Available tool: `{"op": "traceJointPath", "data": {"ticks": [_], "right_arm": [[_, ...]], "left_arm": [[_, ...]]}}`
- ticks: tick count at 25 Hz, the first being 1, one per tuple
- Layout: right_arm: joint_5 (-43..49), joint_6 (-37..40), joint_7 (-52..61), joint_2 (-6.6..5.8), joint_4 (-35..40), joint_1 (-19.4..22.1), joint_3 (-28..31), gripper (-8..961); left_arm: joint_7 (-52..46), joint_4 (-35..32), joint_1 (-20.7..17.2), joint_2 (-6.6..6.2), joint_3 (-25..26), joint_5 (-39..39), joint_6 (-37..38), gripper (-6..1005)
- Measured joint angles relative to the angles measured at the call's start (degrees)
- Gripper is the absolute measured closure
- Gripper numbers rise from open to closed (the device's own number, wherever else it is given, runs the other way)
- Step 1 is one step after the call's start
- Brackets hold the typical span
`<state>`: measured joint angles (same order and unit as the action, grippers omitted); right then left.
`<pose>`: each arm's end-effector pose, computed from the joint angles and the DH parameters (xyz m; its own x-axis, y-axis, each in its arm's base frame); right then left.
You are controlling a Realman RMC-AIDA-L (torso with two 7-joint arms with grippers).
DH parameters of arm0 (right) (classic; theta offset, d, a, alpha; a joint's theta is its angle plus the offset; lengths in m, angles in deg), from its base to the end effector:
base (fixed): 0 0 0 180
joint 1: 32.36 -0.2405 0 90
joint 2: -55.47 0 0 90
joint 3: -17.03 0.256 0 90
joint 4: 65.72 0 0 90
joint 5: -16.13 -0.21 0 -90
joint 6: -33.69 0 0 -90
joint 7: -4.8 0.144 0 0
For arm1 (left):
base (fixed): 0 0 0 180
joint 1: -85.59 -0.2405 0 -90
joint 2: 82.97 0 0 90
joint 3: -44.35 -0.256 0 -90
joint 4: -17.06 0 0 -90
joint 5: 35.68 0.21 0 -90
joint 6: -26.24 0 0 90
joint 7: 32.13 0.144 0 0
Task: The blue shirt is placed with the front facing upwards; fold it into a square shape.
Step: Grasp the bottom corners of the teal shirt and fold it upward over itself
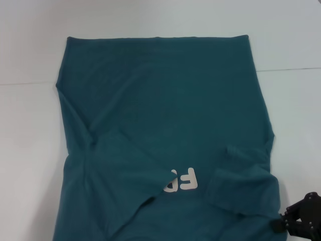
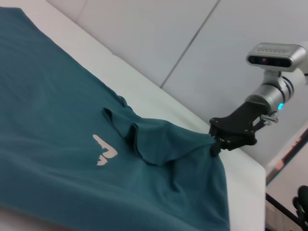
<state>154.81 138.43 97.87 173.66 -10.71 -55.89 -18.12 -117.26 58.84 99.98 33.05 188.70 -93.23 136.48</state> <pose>0.3137 0.2701 0.0446 0.7912 -0.5927 -0.1509 -0.6060 -0.7930 -0.0628 -0.3281 0.2115 0.0334 0.6603 0.6107 0.4371 0.6292 -0.7676 0.1220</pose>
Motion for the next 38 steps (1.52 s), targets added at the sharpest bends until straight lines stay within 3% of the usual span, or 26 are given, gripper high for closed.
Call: {"op": "traceJointPath", "data": {"ticks": [14, 26, 32, 38], "right_arm": [[3.60, 5.33, 0.54, -0.08, 1.27, 0.17, -1.08, 901], [3.99, 4.45, 1.21, -0.07, 1.53, -0.25, -0.54, 902], [3.77, 2.98, 0.77, -0.20, 1.60, -0.38, 1.98, 901], [2.41, 0.57, 0.47, 0.69, 1.52, -1.38, 2.75, 902]], "left_arm": [[1.14, -0.56, -0.01, -0.75, -0.08, 5.18, 3.04, 961], [1.28, -0.65, -0.23, -0.88, -0.06, 5.90, 3.42, 960], [1.31, -0.62, 1.02, -0.47, 1.00, 5.55, 2.87, 960], [1.80, -0.65, 4.32, 0.38, 4.13, 5.38, 1.53, 960]]}}
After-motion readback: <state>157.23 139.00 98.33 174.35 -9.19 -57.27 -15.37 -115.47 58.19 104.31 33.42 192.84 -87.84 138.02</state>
